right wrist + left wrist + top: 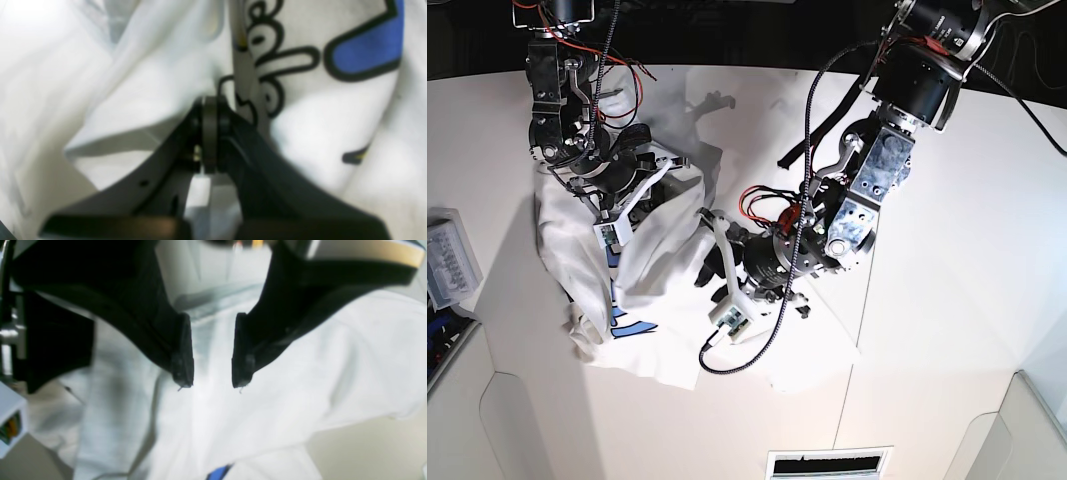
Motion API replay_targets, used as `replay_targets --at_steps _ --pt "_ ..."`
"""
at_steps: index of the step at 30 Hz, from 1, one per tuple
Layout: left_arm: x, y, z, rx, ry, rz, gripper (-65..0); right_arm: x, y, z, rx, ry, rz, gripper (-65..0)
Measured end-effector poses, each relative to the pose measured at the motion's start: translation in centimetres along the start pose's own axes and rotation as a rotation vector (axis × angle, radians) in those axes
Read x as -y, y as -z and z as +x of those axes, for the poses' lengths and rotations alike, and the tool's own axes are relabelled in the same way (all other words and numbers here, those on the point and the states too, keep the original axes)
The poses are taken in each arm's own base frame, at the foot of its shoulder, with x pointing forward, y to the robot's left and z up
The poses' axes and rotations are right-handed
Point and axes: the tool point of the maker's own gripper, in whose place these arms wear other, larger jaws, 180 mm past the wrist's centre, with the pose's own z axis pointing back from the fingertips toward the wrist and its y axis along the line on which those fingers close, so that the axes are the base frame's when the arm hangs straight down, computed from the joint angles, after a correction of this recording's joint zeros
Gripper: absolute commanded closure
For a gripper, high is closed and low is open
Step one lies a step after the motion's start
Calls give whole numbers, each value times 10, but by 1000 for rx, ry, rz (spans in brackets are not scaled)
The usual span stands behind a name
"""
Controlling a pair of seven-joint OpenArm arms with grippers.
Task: Layout the t-shirt on the table in an organized manner, then fold the t-shirt properly
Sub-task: 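Grasp the shirt fabric near the right gripper with the left gripper, then drag the grasped fabric away from the right gripper to spread the shirt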
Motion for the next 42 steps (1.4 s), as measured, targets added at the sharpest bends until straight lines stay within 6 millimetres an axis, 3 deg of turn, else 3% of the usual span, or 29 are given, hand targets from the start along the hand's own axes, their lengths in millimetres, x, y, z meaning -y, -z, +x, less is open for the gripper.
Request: replay_targets --at_steps 4,6,14,26,30,35,38,40,42 --pt "34 5 1 16 -15 -87 -230 0 0 0 0 0 0 0" --pt "41 5 -3 11 -21 -97 -230 0 0 0 0 0 0 0" --pt "44 3 -27 -57 81 -93 -231 0 0 0 0 1 -2 0" --pt "55 8 -30 -24 334 3 -241 0 0 0 0 1 -1 0" --pt "49 15 -40 -38 376 48 -241 0 0 0 1 1 -2 0" --pt "10 20 -46 -80 394 199 -241 0 0 0 0 1 -2 0" --pt "-3 21 -42 -78 392 245 -234 0 0 0 0 1 -2 0" --pt "-4 21 -41 -77 394 247 -162 0 0 0 0 1 -2 0" --pt "-3 22 -42 -78 392 246 -50 0 0 0 0 1 -2 0"
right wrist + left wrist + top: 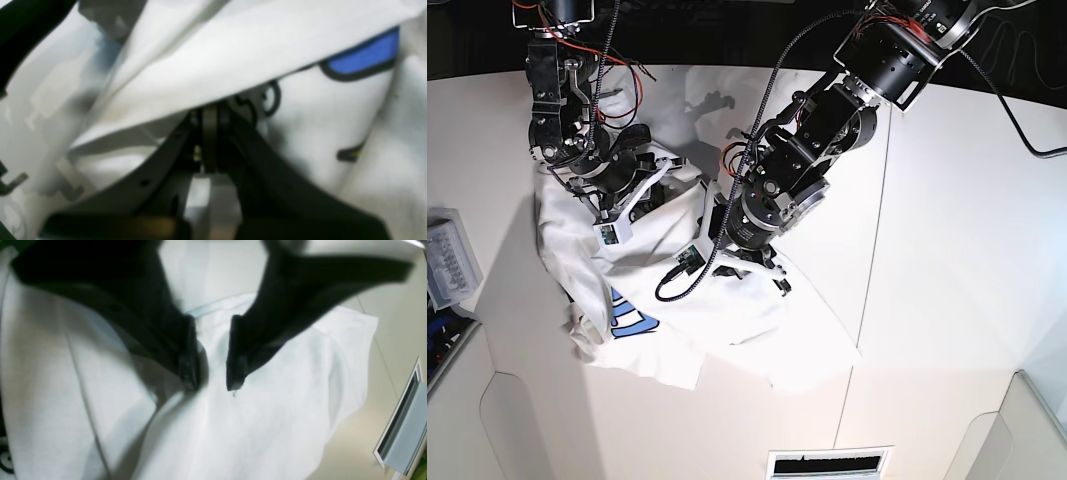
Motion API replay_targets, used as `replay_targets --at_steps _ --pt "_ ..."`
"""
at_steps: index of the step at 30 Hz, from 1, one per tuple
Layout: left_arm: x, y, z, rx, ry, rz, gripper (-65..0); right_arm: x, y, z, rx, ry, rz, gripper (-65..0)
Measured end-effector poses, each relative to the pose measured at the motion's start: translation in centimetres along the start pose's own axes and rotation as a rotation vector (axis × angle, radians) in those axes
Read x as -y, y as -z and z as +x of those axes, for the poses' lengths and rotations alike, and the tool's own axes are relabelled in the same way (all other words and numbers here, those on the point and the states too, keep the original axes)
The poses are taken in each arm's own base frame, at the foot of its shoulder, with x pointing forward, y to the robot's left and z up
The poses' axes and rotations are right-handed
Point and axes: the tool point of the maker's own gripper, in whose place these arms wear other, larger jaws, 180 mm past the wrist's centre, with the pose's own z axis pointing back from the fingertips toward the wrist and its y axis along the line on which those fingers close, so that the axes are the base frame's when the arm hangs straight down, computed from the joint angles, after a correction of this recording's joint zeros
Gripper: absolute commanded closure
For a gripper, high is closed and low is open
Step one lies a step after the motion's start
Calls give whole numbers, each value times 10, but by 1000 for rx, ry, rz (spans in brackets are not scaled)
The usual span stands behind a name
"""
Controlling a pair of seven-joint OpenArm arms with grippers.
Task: Layout the t-shirt on the table in an organized manner, then fold the t-shirt properly
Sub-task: 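Drag the grasped fabric away from the right gripper to spread the shirt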
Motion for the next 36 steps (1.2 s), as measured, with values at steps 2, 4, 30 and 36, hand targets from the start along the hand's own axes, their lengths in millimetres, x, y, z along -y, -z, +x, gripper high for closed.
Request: replay_targets --at_steps 2,4,30,36 --pt "0 0 0 0 2 1 0 0 0 0 0 0 0 0" --pt "-2 1 1 2 3 4 0 0 0 0 0 0 0 0" --pt "-214 -55 -113 -272 273 243 0 0 0 0 0 0 0 0" --pt "-238 -72 -129 -287 234 286 0 -1 0 0 0 1 5 0"
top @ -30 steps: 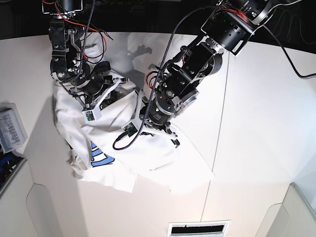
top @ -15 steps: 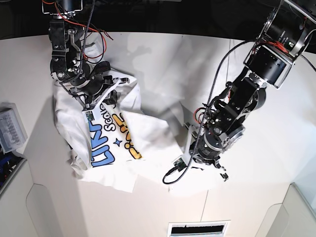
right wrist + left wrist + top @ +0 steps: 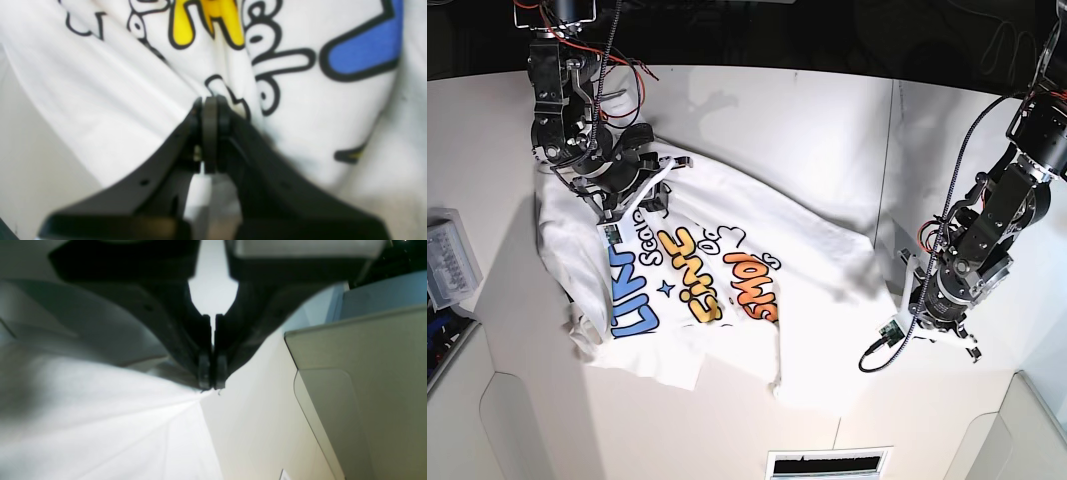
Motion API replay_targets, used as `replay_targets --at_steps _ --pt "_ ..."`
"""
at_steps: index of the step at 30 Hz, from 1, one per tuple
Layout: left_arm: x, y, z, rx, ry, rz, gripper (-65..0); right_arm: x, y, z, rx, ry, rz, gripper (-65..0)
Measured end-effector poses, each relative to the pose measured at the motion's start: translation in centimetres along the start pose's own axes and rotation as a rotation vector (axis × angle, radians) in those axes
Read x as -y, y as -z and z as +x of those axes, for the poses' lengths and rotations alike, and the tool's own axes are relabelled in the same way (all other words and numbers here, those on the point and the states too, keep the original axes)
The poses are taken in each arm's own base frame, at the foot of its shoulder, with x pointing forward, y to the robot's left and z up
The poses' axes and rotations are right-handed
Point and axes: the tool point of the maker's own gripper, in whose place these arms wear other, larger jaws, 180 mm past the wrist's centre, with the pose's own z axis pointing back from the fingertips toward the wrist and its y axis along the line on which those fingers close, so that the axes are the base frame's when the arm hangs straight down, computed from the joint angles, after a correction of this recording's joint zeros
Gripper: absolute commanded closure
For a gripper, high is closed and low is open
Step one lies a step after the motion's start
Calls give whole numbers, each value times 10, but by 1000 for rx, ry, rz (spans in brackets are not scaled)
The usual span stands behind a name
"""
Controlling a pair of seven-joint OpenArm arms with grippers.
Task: Layout the t-shirt on the table in an organized manner, then fold the t-shirt properly
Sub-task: 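Drag the grasped fabric away from the right gripper to spread the shirt, then release and lower the left gripper onto the shirt's side edge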
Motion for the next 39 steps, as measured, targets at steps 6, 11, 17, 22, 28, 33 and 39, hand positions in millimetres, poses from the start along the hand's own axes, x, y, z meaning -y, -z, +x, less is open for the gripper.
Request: replay_targets --at_steps 6,11,17,22,28,33,39 --pt "-46 -4 -21 -75 -125 149 -170 -2 0 -1 -3 -1 10 0" --pt "-64 -6 -30 -87 -285 144 -170 -3 0 0 -2 -1 10 0" --pt "-32 -14 -47 -99 -455 -70 -170 -2 0 0 -3 -1 9 0" --pt "41 -29 -64 -133 -530 -274 -170 -3 0 0 -2 -1 10 0" --pt "85 -28 -48 -122 -593 -343 -170 -3 0 0 -2 -1 10 0" --pt "120 -23 -24 -107 -648 -400 -170 -3 0 0 -2 -1 10 0" --pt "132 -18 8 -50 -677 -421 -170 -3 0 0 -2 -1 10 0"
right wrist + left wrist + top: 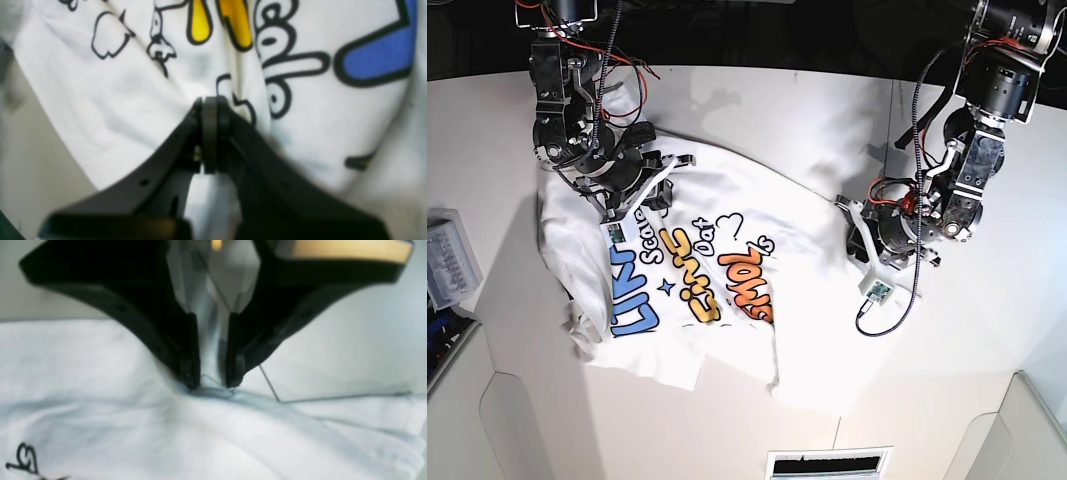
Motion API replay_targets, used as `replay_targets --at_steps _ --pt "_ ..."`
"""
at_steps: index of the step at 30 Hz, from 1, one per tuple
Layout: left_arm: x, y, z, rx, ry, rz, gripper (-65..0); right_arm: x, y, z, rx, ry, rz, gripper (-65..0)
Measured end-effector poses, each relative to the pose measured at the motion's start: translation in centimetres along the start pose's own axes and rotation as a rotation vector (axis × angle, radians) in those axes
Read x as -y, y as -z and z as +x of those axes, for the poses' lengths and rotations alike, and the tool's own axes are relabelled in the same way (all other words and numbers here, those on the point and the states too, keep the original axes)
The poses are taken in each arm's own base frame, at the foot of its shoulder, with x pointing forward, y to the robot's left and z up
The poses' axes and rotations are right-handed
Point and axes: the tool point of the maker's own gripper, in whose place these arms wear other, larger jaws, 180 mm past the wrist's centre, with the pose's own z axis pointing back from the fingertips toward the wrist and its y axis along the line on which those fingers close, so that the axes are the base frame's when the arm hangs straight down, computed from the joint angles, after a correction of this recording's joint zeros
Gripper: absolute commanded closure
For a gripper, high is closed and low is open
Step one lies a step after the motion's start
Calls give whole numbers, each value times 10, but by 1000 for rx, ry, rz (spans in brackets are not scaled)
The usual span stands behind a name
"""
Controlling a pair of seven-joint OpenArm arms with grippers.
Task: Layout the t-shirt on the table in an organized manner, then fold the t-shirt properly
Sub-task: 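Release and lower the left gripper onto the shirt's side edge, then grasp the shirt side edge with the left gripper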
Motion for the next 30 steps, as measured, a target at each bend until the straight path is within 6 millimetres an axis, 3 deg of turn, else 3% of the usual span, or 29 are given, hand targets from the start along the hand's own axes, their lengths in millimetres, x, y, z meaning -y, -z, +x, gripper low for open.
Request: replay_targets --at_steps 8,14,17,19,24,27,30 --pt "30 12 79 182 -27 -50 -170 0 0 0 0 0 1 0" --pt "55 17 110 235 -17 -79 -170 0 0 0 0 0 1 0" --pt "60 19 112 235 -4 -79 -170 0 0 0 0 0 1 0" --pt "54 18 110 232 -1 -60 -170 0 0 0 0 0 1 0" --pt "-6 7 93 195 7 76 -179 0 0 0 0 0 0 0" --pt "-2 3 71 114 140 -20 -241 0 0 0 0 0 0 0" --pt "6 4 60 126 155 -41 -256 0 0 0 0 0 0 0"
